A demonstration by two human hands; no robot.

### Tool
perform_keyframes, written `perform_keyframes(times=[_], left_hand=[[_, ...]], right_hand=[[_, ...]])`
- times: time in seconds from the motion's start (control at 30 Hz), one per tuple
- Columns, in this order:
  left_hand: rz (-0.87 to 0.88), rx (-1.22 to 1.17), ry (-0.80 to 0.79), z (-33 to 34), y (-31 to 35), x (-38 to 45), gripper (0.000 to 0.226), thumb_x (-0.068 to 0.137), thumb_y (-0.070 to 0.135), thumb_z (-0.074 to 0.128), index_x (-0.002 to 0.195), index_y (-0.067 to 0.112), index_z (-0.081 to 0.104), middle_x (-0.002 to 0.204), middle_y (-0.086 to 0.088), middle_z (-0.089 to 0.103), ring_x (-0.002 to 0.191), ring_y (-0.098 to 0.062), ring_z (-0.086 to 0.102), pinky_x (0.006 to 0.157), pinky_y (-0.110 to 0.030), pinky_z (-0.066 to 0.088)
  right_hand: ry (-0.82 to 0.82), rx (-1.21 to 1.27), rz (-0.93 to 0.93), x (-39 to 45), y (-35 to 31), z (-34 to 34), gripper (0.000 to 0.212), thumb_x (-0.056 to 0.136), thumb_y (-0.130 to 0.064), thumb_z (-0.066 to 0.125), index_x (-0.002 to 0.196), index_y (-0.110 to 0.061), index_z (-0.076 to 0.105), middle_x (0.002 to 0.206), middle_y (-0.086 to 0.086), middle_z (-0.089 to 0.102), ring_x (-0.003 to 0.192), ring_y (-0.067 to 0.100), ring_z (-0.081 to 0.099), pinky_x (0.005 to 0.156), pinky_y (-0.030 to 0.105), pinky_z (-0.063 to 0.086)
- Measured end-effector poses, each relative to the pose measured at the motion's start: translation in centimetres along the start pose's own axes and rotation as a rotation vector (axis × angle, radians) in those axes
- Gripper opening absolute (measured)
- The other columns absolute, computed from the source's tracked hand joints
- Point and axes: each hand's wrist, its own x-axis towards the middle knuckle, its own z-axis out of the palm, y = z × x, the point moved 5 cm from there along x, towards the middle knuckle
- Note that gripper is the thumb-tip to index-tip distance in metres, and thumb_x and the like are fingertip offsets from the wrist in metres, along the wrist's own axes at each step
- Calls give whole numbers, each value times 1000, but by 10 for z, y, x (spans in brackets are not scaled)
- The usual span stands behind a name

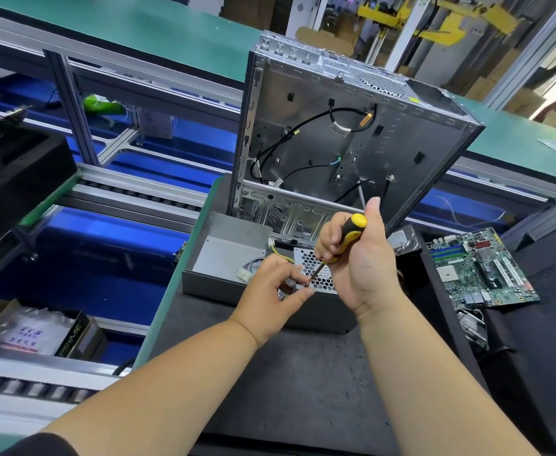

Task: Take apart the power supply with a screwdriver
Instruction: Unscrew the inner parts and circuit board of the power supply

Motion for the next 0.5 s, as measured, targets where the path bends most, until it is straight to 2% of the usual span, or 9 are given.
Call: perform_keyframes(times=[0.13,0.2,0.27,0.33,0.4,0.5], left_hand=[[-44,19,3,-1,2,0,32,82,14,78,83,41,62,98,14,51,101,-3,59,82,-12,46],[-75,7,25,-2,3,-1,32,81,11,79,80,39,64,98,9,54,100,-4,61,80,-12,46],[-107,-9,49,-1,4,-2,30,80,9,80,77,35,66,97,5,56,104,-1,61,80,-12,46],[-137,-20,75,0,5,-3,28,79,7,81,75,31,67,97,2,58,107,3,61,81,-12,46],[-163,-26,97,0,7,-3,28,78,6,81,73,29,67,97,1,60,107,4,62,81,-13,48],[-174,-8,113,0,11,-4,27,77,5,81,72,28,68,98,3,62,105,4,63,80,-15,49]], right_hand=[[-20,69,-18,1,-1,-7,75,96,-70,19,59,-12,49,55,2,35,53,19,33,58,29,33],[-40,92,-26,1,-2,-9,64,92,-68,34,66,-12,51,57,2,38,55,18,35,59,29,33],[-37,53,-41,1,-1,-12,45,91,-54,47,71,-14,52,62,2,43,58,16,39,63,29,33],[1,-65,-60,0,-1,-16,37,90,-48,49,73,-16,55,69,3,48,65,17,46,71,32,37],[69,-278,-76,-2,-4,-23,38,85,-55,49,74,-19,58,74,2,54,72,19,52,74,34,41],[115,-713,-167,-6,-14,-35,47,80,-66,44,83,-21,59,82,0,62,77,17,59,69,31,42]])
